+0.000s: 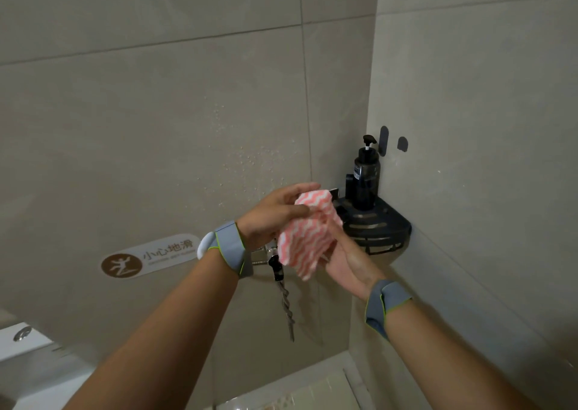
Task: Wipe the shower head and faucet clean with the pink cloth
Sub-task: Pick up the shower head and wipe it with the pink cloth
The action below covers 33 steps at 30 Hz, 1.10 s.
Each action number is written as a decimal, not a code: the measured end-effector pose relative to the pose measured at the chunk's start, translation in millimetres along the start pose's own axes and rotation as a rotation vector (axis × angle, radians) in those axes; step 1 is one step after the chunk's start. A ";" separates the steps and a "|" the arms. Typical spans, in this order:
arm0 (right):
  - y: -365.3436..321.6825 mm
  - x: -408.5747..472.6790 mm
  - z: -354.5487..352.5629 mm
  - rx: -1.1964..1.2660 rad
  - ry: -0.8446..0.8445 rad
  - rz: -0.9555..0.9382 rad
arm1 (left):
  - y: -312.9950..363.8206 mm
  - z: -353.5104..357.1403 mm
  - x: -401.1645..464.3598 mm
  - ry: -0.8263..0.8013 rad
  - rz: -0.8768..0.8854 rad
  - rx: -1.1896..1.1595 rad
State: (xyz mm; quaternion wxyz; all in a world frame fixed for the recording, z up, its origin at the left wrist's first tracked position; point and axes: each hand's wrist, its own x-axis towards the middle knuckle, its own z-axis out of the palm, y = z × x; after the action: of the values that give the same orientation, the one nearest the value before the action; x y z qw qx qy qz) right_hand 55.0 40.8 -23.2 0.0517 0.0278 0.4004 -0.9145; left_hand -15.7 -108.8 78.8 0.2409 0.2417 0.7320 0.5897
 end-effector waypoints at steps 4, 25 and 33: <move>-0.6 6.7 2.9 0.176 -0.030 -0.030 | -10.3 -1.2 -1.9 0.118 -0.007 0.095; 8.5 19.4 19.5 0.110 0.318 -0.021 | -56.1 -44.8 15.8 0.320 0.046 0.825; 4.8 14.4 4.5 0.088 0.412 0.089 | -67.4 -78.3 28.5 0.110 -0.232 1.310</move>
State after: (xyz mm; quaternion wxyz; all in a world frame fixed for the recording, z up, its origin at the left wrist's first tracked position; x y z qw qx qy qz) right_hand 41.2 33.1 -25.1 0.0079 0.2342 0.3608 -0.9027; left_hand -92.3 -161.7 25.6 0.0687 0.2273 0.9714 0.0050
